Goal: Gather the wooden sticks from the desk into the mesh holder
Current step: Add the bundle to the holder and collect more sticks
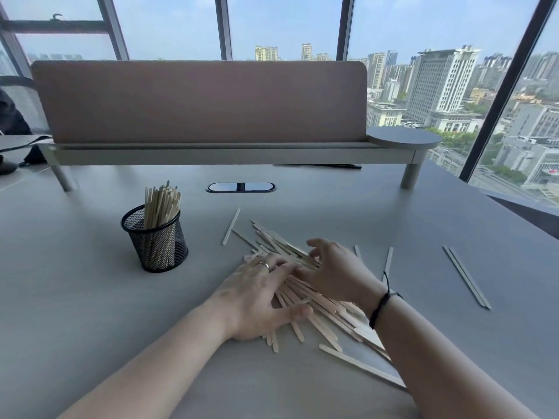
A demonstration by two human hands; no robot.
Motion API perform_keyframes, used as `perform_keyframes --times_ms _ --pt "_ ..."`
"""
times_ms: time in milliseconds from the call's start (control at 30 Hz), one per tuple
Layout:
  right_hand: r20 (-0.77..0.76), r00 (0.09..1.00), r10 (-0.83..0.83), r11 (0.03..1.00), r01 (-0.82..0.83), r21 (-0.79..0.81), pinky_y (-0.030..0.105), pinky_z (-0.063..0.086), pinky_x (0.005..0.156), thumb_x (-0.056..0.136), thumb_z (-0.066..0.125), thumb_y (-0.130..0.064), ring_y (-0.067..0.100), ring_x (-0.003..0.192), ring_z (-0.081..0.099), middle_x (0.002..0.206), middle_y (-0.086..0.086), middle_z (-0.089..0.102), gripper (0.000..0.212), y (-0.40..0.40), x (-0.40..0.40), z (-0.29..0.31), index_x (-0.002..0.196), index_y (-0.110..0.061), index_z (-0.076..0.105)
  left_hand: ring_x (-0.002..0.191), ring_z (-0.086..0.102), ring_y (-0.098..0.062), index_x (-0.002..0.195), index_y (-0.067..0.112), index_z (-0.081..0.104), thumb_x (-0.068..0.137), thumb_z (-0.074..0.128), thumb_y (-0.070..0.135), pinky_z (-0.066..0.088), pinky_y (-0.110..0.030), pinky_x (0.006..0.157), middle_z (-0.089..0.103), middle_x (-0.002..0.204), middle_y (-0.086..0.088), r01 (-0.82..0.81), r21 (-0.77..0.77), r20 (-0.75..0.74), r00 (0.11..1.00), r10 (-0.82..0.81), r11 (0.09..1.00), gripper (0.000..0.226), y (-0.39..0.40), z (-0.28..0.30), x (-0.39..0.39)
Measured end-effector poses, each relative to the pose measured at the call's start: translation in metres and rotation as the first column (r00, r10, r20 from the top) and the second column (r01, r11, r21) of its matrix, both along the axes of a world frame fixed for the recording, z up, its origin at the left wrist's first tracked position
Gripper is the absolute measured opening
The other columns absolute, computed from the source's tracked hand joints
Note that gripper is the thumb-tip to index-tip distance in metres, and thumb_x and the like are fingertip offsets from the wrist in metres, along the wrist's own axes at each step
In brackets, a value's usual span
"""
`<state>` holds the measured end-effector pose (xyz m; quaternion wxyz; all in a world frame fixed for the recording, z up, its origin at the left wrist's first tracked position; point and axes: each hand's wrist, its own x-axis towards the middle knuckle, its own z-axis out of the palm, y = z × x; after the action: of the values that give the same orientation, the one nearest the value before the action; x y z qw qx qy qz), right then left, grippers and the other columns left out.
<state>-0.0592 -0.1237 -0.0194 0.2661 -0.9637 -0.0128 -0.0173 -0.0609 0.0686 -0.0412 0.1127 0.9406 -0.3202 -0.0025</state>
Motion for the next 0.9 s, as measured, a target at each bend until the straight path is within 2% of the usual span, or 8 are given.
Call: perform_keyframes --times_ms 100,200,367,467,600,700,900 --pt "-0.028 1.000 -0.002 1.000 0.003 0.018 0.027 0.045 0.098 0.080 0.066 -0.052 0.016 0.123 0.057 0.134 -0.006 0.061 0.074 0.001 0.001 0.002 0.145 -0.023 0.044 0.128 0.035 -0.013 0.138 0.040 0.047 0.079 0.035 0.088 0.030 -0.032 0.111 0.042 0.129 0.009 -0.001 -0.057 0.002 1.000 0.001 0.998 0.077 -0.004 0.000 0.000" --pt "-0.041 0.999 -0.018 0.999 0.020 0.050 0.022 0.043 0.092 0.082 0.066 -0.041 0.016 0.121 0.058 0.132 -0.005 0.063 0.069 0.000 0.001 0.004 0.145 -0.020 0.046 0.121 0.037 -0.012 0.126 0.039 0.053 0.078 0.037 0.089 0.035 -0.033 0.106 0.043 0.116 0.008 -0.014 -0.112 -0.013 1.000 0.013 0.994 0.071 -0.002 -0.003 0.001" --pt "-0.005 0.997 -0.074 0.996 0.074 0.042 0.026 0.046 0.095 0.085 0.062 -0.033 0.017 0.117 0.060 0.124 -0.004 0.067 0.059 -0.003 0.001 0.003 0.141 -0.020 0.050 0.116 0.036 -0.012 0.101 0.029 0.057 0.082 0.034 0.087 0.030 -0.028 0.103 0.046 0.117 0.008 0.011 -0.138 0.071 0.997 -0.001 0.990 0.066 -0.002 -0.005 0.001" --pt "0.045 0.994 -0.101 0.994 0.099 0.050 0.029 0.048 0.092 0.086 0.063 -0.038 0.016 0.111 0.063 0.114 -0.007 0.070 0.053 -0.002 0.004 -0.002 0.136 -0.023 0.053 0.103 0.038 -0.010 0.090 0.028 0.054 0.087 0.034 0.082 0.031 -0.031 0.104 0.049 0.103 0.010 0.027 -0.178 0.139 0.990 -0.002 0.984 0.057 -0.004 -0.006 0.002" --pt "0.142 0.985 -0.098 0.995 0.098 0.004 0.032 0.048 0.091 0.087 0.059 -0.049 0.017 0.112 0.062 0.115 -0.007 0.070 0.050 0.004 0.001 -0.009 0.131 -0.027 0.056 0.107 0.051 -0.017 0.099 0.025 0.062 0.092 0.036 0.075 0.031 -0.040 0.112 0.057 0.103 0.007 0.012 -0.175 0.172 0.985 0.018 0.984 0.057 -0.006 -0.009 0.006" --pt "0.195 0.980 -0.044 0.994 0.063 -0.089 0.034 0.038 0.090 0.089 0.054 -0.049 0.019 0.118 0.058 0.121 -0.007 0.067 0.046 0.005 0.000 -0.014 0.130 -0.027 0.058 0.109 0.055 -0.018 0.106 0.024 0.065 0.094 0.036 0.071 0.032 -0.042 0.112 0.060 0.105 0.006 0.011 -0.180 0.175 0.984 0.021 0.984 0.056 -0.005 -0.011 0.008" --pt "0.176 0.984 0.001 0.995 0.017 -0.097 0.039 0.042 0.098 0.089 0.054 -0.059 0.022 0.121 0.053 0.123 -0.003 0.064 0.053 0.008 0.000 -0.017 0.130 -0.027 0.059 0.096 0.060 -0.017 0.091 0.025 0.061 0.098 0.040 0.064 0.027 -0.050 0.118 0.059 0.093 0.012 0.031 -0.262 0.189 0.982 0.020 0.965 0.045 -0.002 -0.013 0.009"
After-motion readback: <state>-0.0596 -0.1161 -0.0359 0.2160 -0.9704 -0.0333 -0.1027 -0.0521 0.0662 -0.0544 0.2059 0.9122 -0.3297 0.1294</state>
